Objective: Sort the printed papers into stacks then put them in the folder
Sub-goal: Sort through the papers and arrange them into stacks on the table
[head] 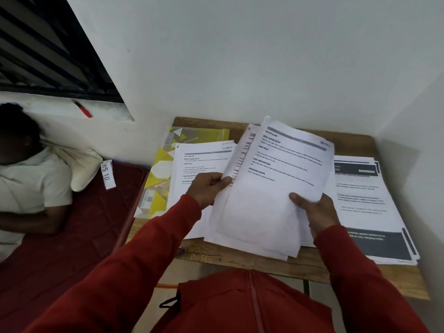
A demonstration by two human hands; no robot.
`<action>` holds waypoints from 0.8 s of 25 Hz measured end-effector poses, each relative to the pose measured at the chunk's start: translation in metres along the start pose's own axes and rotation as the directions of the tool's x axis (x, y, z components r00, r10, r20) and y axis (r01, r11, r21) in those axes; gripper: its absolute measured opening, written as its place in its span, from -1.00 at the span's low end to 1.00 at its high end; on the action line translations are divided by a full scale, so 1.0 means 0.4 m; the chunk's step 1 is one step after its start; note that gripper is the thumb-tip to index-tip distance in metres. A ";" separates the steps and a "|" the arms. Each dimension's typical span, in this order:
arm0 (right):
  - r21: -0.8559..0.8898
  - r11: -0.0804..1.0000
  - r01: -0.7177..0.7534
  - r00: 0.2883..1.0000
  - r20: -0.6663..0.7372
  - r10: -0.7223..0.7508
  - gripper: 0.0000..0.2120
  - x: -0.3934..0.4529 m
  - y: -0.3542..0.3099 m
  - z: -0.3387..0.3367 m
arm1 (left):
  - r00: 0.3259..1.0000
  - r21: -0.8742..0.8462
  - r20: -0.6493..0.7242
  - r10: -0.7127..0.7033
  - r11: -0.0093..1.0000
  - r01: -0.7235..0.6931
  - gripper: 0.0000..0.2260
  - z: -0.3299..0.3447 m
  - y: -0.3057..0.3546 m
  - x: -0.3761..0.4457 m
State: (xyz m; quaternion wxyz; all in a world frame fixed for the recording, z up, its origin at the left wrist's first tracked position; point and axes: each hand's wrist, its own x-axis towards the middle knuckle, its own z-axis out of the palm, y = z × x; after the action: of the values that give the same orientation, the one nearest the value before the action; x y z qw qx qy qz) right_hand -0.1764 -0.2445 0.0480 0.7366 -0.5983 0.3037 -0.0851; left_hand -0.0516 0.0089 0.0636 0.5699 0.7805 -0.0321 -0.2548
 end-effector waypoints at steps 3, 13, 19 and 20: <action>-0.011 1.000 0.008 0.991 -0.131 -0.009 -0.66 0.009 0.001 -0.048 | 0.978 -0.024 -0.202 -0.051 0.999 0.048 -0.82 -0.070 -0.025 0.008; 0.185 0.981 0.049 0.941 -0.337 0.017 -0.37 -0.013 0.002 -0.218 | 0.879 -0.070 -0.464 -0.108 0.994 0.085 -0.83 -0.208 -0.119 0.061; 0.153 0.988 0.007 0.966 -0.255 0.032 -0.59 -0.001 0.008 -0.166 | 0.880 0.325 -0.474 -0.017 0.926 0.193 -0.71 -0.174 -0.166 0.060; 0.135 0.991 -0.008 0.968 -0.247 0.041 -0.42 0.001 0.016 -0.158 | 0.880 0.360 -0.475 -0.005 0.911 0.199 -0.62 -0.170 -0.174 0.057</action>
State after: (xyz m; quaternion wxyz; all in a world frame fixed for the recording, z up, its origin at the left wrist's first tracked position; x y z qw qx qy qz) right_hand -0.2120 -0.2954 0.0357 0.7316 -0.5288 0.3950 -0.1704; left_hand -0.0190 0.0847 0.0073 0.3754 0.9185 0.0959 -0.0790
